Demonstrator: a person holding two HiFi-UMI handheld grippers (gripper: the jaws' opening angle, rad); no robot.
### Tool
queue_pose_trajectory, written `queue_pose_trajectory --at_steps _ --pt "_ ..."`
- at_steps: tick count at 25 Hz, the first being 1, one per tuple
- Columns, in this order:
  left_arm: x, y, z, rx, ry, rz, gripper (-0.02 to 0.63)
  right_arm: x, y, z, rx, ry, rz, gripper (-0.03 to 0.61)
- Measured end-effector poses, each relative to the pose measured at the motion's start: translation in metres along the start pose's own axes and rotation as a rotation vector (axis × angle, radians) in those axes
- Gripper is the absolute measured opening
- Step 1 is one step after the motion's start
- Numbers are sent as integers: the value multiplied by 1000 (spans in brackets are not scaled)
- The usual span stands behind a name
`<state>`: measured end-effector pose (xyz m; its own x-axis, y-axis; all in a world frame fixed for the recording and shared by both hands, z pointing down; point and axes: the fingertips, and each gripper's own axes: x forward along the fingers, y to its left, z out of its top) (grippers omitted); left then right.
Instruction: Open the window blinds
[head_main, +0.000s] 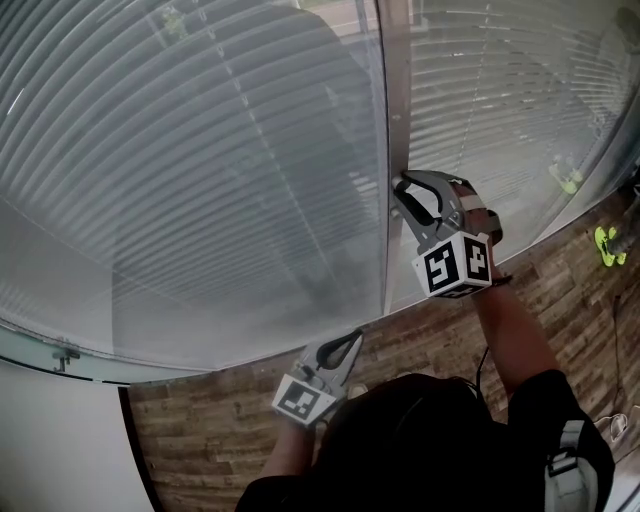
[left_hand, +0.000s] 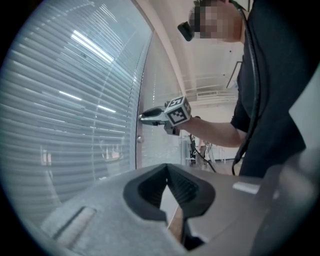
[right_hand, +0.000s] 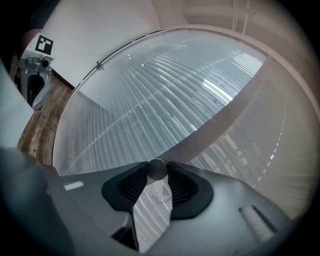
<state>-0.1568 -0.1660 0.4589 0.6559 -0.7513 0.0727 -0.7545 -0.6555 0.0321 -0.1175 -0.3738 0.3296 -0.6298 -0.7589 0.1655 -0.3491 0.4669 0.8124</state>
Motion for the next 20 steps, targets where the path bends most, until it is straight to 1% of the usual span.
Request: queue_pose_trajectory --at_steps 2,7,9,13,16,18,20 --pt "-1 1 0 0 2 2 5 0 -1 0 56 -7 2 132" --pt "-3 -1 -2 9 5 -6 5 0 -2 -1 133 -19 -24 130" --pt "-5 -1 -2 7 5 -4 5 0 -3 -1 186 -29 -27 131" --pt "-8 1 -1 12 8 0 5 0 -7 -2 353 -49 -37 132" --pt "-9 0 -2 18 12 -5 5 0 -12 -3 436 -65 -69 130" --pt "-8 -1 -3 21 16 -11 5 1 -10 -4 504 -90 -68 130" --pt "-8 -2 -4 21 18 -14 4 1 -9 -5 595 -116 -59 130"
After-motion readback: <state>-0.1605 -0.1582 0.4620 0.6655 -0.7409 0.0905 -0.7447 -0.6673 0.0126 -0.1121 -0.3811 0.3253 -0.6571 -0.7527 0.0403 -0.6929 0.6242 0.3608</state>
